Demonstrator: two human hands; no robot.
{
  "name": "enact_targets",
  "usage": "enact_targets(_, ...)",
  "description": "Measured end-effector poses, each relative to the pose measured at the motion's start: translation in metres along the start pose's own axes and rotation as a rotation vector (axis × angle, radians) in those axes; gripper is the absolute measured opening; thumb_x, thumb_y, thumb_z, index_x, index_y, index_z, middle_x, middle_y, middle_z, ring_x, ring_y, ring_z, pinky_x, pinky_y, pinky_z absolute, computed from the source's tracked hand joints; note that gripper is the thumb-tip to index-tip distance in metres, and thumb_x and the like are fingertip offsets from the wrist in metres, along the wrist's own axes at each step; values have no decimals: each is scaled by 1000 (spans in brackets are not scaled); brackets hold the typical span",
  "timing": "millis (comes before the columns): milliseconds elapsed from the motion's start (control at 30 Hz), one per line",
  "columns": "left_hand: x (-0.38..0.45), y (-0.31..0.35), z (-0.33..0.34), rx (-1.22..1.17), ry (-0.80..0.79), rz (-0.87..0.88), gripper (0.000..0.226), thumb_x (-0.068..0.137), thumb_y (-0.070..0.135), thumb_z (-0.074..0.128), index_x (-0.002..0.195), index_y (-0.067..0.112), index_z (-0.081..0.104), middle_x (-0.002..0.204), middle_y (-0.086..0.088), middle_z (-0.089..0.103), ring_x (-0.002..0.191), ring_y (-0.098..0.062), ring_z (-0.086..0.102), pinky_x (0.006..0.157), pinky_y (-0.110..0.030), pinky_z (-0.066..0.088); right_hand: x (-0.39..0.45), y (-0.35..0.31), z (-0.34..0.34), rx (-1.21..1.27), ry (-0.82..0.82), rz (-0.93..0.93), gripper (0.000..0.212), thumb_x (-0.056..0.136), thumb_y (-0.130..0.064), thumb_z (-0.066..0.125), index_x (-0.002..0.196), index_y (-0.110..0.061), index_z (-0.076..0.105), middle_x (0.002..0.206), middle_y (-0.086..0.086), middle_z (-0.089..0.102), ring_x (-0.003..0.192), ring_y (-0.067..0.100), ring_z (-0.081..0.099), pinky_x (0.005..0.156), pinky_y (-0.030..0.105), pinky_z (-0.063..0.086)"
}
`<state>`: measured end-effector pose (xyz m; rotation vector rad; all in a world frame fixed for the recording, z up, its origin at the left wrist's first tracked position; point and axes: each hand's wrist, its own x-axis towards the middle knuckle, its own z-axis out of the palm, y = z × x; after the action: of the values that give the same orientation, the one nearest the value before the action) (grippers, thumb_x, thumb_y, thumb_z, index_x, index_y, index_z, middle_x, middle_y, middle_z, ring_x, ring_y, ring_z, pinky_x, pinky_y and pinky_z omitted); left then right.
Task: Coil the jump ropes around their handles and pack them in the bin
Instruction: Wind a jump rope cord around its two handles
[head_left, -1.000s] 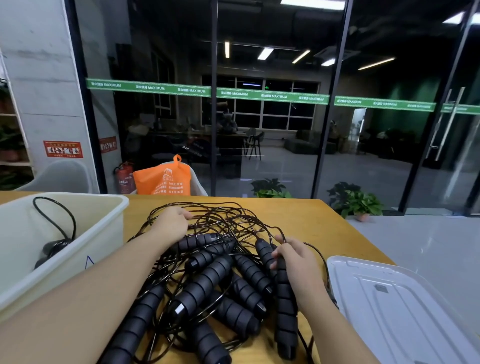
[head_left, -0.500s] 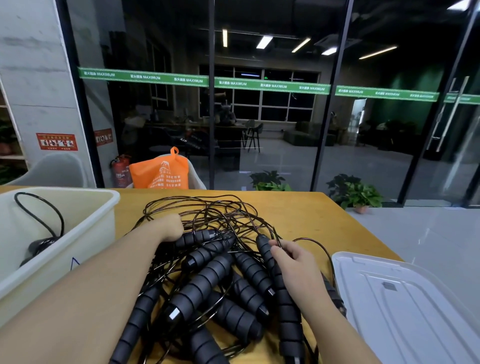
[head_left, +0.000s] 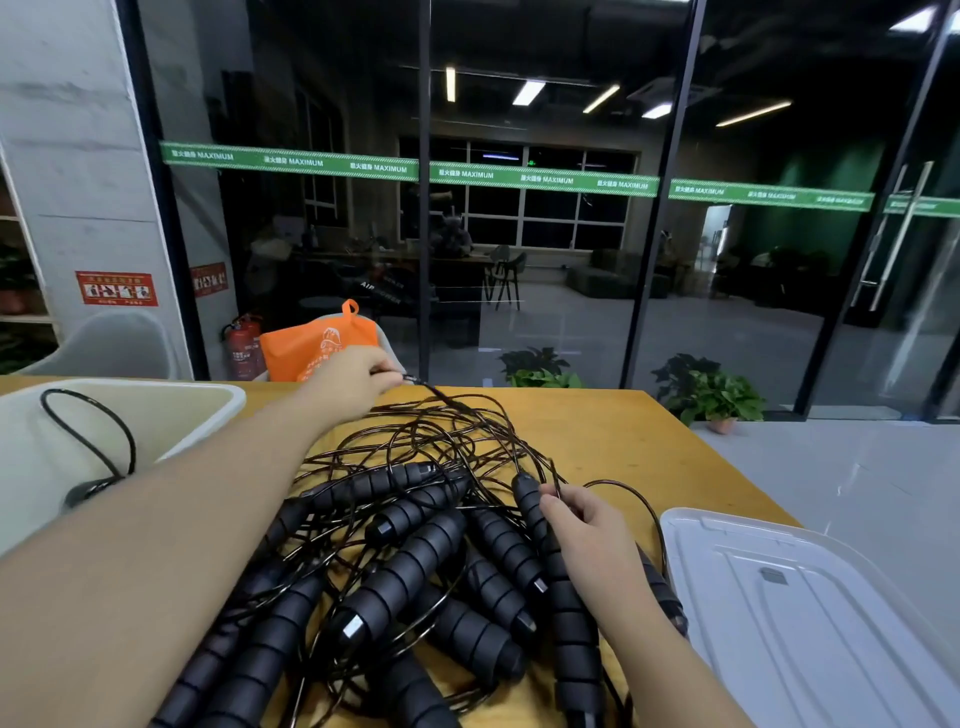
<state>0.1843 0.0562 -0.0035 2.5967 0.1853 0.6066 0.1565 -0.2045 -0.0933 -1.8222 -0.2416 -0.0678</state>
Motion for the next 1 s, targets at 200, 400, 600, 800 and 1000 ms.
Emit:
enact_targets(200, 2, 42, -44, 103, 70, 178, 17, 95, 27, 55, 98, 17, 68, 96, 5, 61, 85, -11, 53, 71, -25, 37, 3, 2, 1, -60, 31, -3, 36, 94, -30, 58, 127, -17, 54, 114, -5, 60, 105, 11, 55, 88, 25, 43)
enact_targets(400, -5, 75, -89, -10, 237, 251, 17, 95, 29, 56, 100, 18, 68, 87, 9, 59, 84, -11, 53, 69, -24, 35, 7, 0, -3, -240, 65, -41, 56, 91, -28, 62, 141, -17, 39, 134, 3, 48, 120, 17, 48, 102, 34, 42)
enact_targets(600, -19, 97, -132, -26, 311, 327, 19, 95, 28, 55, 105, 18, 68, 89, 12, 60, 80, -6, 53, 72, -20, 36, 10, -32, 5, -386, 73, -164, 57, 93, -29, 60, 144, -16, 37, 143, 1, 44, 132, 17, 40, 108, 33, 35)
enact_targets(800, -45, 113, -154, -13, 307, 407, 17, 95, 26, 55, 103, 17, 68, 73, 20, 54, 52, 13, 51, 49, -5, 35, 37, -93, 8, 18, 81, -79, 73, 89, -34, 67, 144, -9, 26, 143, 10, 40, 124, 25, 48, 103, 39, 43)
enact_targets(1000, -66, 116, -167, -42, 304, 444, 15, 95, 26, 56, 102, 20, 67, 73, 20, 56, 50, 15, 50, 49, -2, 35, 46, -110, -17, -64, 269, -63, 52, 88, -39, 66, 121, -12, 36, 113, 6, 41, 84, 20, 47, 68, 31, 40)
